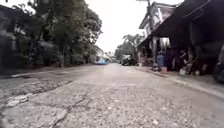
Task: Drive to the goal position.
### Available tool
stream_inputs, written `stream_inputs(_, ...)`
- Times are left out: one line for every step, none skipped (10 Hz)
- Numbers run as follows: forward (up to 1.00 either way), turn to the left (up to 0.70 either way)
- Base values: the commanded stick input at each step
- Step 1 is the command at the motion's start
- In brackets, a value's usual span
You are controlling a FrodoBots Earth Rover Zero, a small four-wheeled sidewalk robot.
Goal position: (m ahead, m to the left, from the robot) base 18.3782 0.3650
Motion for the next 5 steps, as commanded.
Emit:
stream_inputs(1.00, 0.00)
stream_inputs(1.00, 0.00)
stream_inputs(1.00, 0.00)
stream_inputs(1.00, 0.00)
stream_inputs(1.00, 0.00)
